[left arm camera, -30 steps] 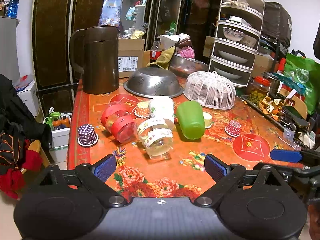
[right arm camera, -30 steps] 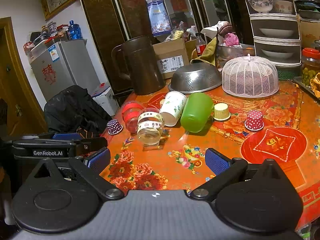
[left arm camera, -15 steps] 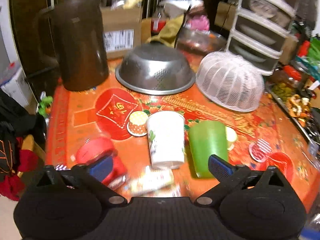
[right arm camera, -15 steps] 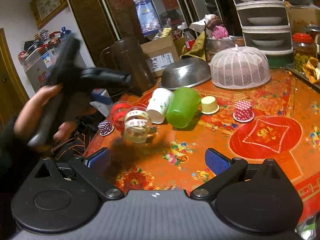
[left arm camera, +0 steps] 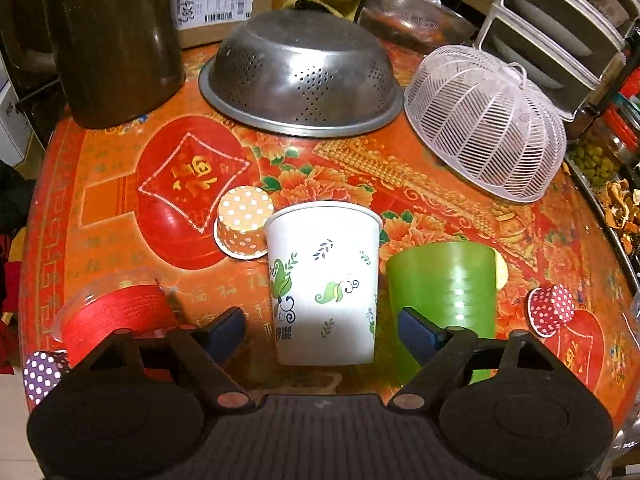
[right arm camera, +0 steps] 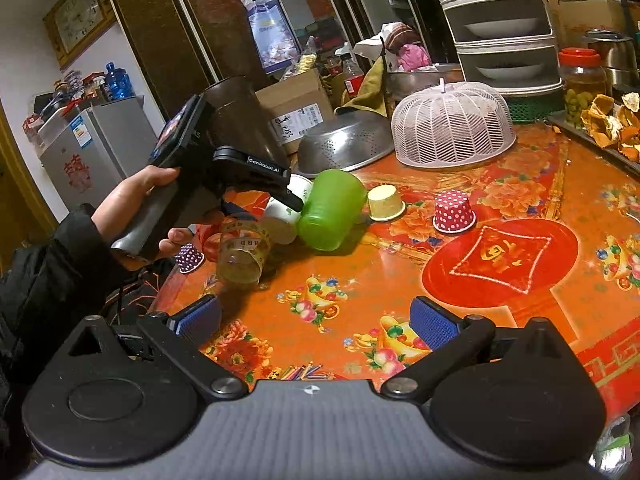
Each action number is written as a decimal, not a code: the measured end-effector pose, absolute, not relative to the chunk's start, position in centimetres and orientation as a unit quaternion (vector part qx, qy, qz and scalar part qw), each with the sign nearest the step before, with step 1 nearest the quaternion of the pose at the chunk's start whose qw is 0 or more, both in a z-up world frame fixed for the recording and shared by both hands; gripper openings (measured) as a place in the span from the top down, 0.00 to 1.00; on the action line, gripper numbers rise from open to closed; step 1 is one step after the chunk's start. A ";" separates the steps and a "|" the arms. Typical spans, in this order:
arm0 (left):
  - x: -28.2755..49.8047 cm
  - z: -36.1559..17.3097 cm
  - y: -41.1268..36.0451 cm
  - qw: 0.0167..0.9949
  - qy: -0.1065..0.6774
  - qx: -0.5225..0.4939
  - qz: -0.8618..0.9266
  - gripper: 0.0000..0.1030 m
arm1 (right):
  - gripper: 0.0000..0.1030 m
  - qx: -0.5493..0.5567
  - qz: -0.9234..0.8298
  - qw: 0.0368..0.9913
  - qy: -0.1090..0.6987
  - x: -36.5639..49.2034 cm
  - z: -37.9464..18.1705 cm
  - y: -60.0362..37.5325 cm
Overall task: Flip cup upright
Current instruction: 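Move the left tool to the lying white paper cup and close on it, then lift the white cup with the left tool toward the right tool, then close the right tool on the cup body while the left tool holds it, then open the left tool and pull it away while the right tool holds the cup, then turn the cup rim-up with the right tool, set it on the table, open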
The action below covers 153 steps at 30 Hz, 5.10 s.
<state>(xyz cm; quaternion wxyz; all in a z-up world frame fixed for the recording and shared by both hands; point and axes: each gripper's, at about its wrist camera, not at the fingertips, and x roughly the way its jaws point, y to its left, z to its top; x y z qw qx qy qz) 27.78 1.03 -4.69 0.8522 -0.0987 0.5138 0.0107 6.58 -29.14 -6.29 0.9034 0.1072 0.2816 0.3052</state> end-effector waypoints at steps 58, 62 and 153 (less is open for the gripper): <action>3.9 -7.7 -5.3 0.850 0.463 -0.229 -0.102 0.41 | 0.01 0.186 0.320 0.802 0.470 9.8 -8.2 -24.2; 3.8 -7.8 -4.9 0.848 0.460 -0.237 -0.113 0.41 | 0.07 0.166 0.317 0.799 0.483 10.3 -8.4 -22.6; -4.4 -5.9 4.4 0.911 0.277 -0.283 -0.118 0.20 | 0.34 -0.035 0.180 0.980 -0.076 -2.4 -15.5 -19.7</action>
